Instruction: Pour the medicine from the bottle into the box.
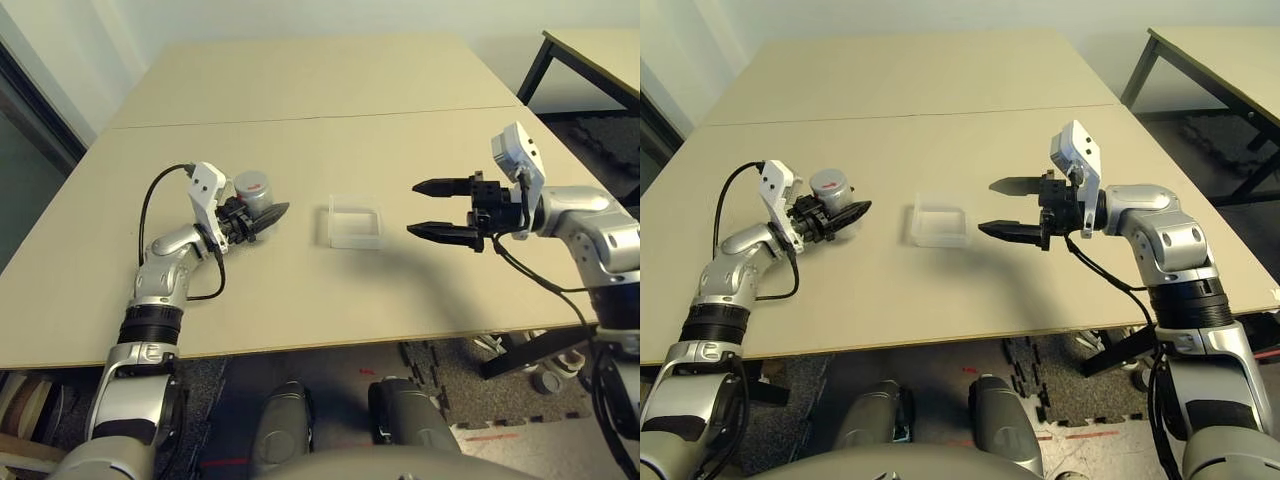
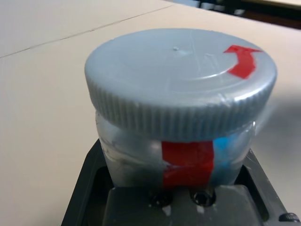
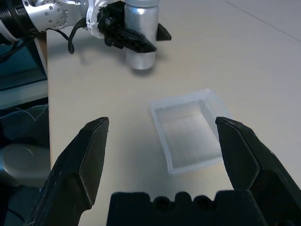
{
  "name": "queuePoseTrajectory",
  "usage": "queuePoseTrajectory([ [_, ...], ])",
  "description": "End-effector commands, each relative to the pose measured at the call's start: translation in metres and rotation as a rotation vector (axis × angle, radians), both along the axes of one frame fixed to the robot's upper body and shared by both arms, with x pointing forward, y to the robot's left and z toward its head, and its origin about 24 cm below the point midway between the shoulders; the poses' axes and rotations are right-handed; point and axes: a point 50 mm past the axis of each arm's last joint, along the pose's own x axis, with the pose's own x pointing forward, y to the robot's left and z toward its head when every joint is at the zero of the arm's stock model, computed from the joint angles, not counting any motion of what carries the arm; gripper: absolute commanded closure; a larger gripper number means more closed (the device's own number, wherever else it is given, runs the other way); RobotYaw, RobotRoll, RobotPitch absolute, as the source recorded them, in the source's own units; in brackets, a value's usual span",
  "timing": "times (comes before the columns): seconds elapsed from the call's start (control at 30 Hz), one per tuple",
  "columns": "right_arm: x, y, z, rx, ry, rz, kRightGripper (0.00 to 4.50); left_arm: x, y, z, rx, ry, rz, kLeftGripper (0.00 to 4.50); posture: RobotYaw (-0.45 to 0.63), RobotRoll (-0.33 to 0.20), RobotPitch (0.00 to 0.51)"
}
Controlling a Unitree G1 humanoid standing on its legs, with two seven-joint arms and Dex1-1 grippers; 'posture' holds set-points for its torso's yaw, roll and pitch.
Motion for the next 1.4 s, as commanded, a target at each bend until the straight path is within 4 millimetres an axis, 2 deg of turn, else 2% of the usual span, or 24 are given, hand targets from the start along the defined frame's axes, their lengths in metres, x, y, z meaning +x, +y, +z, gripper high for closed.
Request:
queuePoseTrajectory([
  [0.03, 0.003, 0.017, 0.004, 0.027, 0.021, 0.018, 0.0, 0.002, -0.007, 0.013, 0.013, -0.012, -0.099, 1.89, -0.09, 0.0, 0.04],
  [0.13, 0.006, 0.036, 0.013, 0.072, 0.038, 0.057, 0.0, 0.008, -0.016, 0.028, 0.048, -0.086, -0.181, 1.89, -0.1, 0.0, 0.037],
  [0.37, 0.012, 0.057, 0.019, 0.093, 0.034, 0.109, 0.0, 0.014, -0.03, 0.035, 0.003, -0.044, -0.31, 1.89, -0.1, 0.0, 0.035],
  [0.47, 0.014, 0.074, 0.025, 0.128, 0.038, 0.161, 0.0, 0.013, -0.039, 0.038, 0.0, -0.037, -0.391, 1.89, -0.1, 0.0, 0.036],
  [0.8, 0.024, 0.106, 0.028, 0.082, 0.044, 0.2, 0.0, 0.009, -0.055, 0.034, 0.013, -0.041, -0.477, 1.89, -0.09, 0.0, 0.038],
  [1.4, 0.032, 0.135, 0.035, 0.076, 0.04, 0.241, 0.0, 0.003, -0.064, 0.029, 0.062, -0.051, -0.538, 1.89, -0.08, 0.0, 0.043],
])
